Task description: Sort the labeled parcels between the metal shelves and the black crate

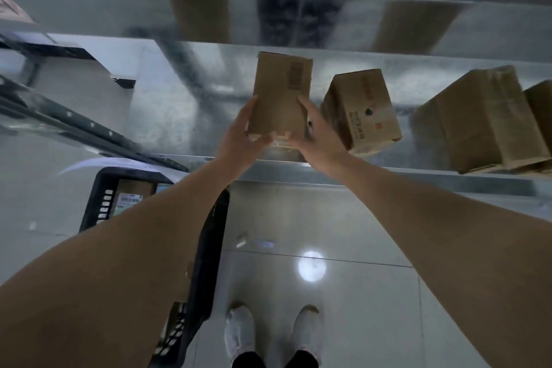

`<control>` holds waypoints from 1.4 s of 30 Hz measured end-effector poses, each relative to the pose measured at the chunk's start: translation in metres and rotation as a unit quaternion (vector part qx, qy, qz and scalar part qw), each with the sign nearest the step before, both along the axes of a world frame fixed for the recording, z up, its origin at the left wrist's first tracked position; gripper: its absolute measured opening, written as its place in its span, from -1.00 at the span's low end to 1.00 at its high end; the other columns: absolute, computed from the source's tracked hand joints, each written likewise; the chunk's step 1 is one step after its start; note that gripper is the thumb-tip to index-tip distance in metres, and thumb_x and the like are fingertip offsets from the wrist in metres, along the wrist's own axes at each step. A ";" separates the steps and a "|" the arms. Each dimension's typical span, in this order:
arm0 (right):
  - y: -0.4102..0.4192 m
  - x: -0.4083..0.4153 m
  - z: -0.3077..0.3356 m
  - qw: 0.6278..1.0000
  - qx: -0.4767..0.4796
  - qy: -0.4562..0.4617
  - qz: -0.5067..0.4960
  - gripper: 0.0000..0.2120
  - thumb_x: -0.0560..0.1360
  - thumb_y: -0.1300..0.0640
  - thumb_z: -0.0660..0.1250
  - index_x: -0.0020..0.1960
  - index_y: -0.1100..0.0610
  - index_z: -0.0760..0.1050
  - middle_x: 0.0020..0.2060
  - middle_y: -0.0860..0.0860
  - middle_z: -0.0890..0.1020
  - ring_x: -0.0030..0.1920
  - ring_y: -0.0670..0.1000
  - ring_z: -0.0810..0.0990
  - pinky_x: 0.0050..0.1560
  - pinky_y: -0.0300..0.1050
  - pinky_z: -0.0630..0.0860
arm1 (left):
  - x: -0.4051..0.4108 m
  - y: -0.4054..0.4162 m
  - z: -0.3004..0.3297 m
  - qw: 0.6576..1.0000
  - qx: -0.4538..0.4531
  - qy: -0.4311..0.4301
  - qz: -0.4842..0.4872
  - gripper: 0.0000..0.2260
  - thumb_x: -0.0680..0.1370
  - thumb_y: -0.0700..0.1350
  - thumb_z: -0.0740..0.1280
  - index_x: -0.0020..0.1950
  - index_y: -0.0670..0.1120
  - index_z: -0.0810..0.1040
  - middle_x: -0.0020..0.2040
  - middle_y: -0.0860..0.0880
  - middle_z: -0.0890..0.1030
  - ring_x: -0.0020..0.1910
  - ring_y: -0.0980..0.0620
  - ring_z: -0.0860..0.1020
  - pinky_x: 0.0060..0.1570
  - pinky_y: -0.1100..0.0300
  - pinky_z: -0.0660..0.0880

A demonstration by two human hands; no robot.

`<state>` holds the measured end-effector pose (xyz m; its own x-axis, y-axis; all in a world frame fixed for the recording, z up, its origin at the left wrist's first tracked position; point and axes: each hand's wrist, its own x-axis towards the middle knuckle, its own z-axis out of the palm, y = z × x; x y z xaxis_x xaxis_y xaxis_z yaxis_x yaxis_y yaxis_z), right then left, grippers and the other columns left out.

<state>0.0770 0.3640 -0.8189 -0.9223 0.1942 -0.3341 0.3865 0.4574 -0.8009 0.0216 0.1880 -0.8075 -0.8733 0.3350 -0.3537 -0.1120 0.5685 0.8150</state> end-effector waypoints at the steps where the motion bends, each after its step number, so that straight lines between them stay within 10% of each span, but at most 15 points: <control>1: -0.001 -0.001 0.001 1.000 -0.020 -0.005 -0.011 -0.23 0.55 0.08 0.48 0.58 -0.16 0.12 0.35 -0.11 0.43 0.30 -0.01 0.53 0.30 0.06 0.58 | 0.000 0.001 0.000 1.000 0.009 -0.006 0.012 -0.25 0.51 0.00 0.47 0.57 0.21 0.12 0.37 0.07 0.45 0.19 0.02 0.56 0.08 0.09 0.58; 6: 0.003 -0.004 0.015 0.998 -0.050 -0.010 -0.046 -0.01 0.41 0.37 0.56 0.63 -0.05 0.09 0.09 -0.32 0.42 0.04 -0.43 0.50 -0.11 -0.50 0.52 | 0.004 0.001 0.005 0.998 0.006 -0.042 0.053 -0.05 0.39 -0.05 0.58 0.58 0.23 0.05 0.26 0.05 0.47 0.17 -0.01 0.55 0.15 0.04 0.56; 9: 0.000 0.000 0.028 0.997 -0.044 -0.036 -0.056 -0.01 0.43 0.44 0.49 0.64 -0.02 0.04 0.02 -0.24 0.44 0.00 -0.22 0.53 -0.18 -0.39 0.57 | 0.012 -0.004 0.010 0.996 -0.017 -0.067 0.051 0.04 0.35 -0.10 0.61 0.61 0.15 -0.01 0.24 0.02 0.43 0.19 -0.06 0.53 0.23 -0.03 0.52; 14: -0.014 0.013 0.040 0.995 -0.013 -0.078 -0.055 -0.14 0.33 0.21 0.52 0.53 -0.08 0.23 0.26 0.06 0.43 0.30 0.12 0.46 0.25 0.22 0.58 | 0.027 -0.015 0.027 0.995 -0.006 -0.092 0.047 -0.13 0.38 -0.16 0.57 0.57 0.13 0.19 0.21 -0.04 0.43 0.10 -0.02 0.54 0.05 0.08 0.58; 19: -0.018 0.039 0.062 0.986 -0.092 -0.075 -0.114 -0.21 0.38 0.24 0.58 0.51 0.04 0.29 0.23 0.01 0.48 0.25 0.05 0.53 0.25 0.08 0.59 | 0.045 -0.022 0.055 0.982 0.042 -0.144 0.114 -0.43 0.46 0.03 0.52 0.43 0.05 0.44 0.15 0.04 0.62 0.05 0.10 0.60 -0.10 0.18 0.52; 29: -0.031 0.056 0.112 0.962 -0.183 -0.071 -0.189 -0.31 0.35 -0.30 0.56 0.24 0.09 0.41 0.12 0.00 0.59 0.10 -0.09 0.59 0.00 -0.17 0.54 | 0.070 -0.023 0.112 0.974 0.044 -0.163 0.149 -0.31 0.17 0.56 0.29 -0.13 -0.04 0.62 -0.04 -0.09 0.68 0.01 -0.11 0.64 0.15 -0.15 0.57; 33: -0.032 0.068 0.125 0.960 -0.190 -0.081 -0.189 -0.29 0.26 -0.48 0.46 0.11 0.03 0.39 0.09 0.04 0.60 0.14 0.00 0.62 0.24 0.10 0.57 | 0.082 -0.027 0.133 0.954 0.097 -0.209 0.192 -0.25 0.27 0.54 0.27 -0.02 -0.14 0.56 0.02 -0.16 0.66 0.03 -0.12 0.64 0.09 -0.04 0.60; 37: -0.030 0.087 0.151 0.955 -0.233 -0.112 -0.145 -0.33 0.48 -0.21 0.49 0.44 -0.04 0.30 0.19 -0.01 0.59 0.11 -0.11 0.60 0.11 -0.10 0.53 | 0.093 -0.038 0.153 0.958 0.096 -0.182 0.199 -0.59 0.53 0.23 0.35 0.14 -0.08 0.58 -0.02 -0.12 0.66 -0.05 -0.08 0.65 0.10 -0.06 0.60; 42: -0.021 0.107 0.182 0.959 -0.235 -0.132 -0.087 -0.12 0.33 -0.04 0.64 0.51 -0.32 0.26 0.25 0.05 0.62 0.20 -0.01 0.64 0.09 -0.10 0.56 | 0.107 -0.056 0.191 0.952 0.130 -0.209 0.183 -0.37 0.52 -0.07 0.46 0.51 0.24 0.30 0.07 -0.03 0.65 0.00 0.02 0.67 -0.06 0.21 0.61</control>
<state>0.1835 0.3429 -0.6372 -0.7602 0.1078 -0.6406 0.6426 -0.0202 -0.7660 0.1290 0.1324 -0.6166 -0.7493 0.1599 -0.6427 -0.6091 0.2145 0.7635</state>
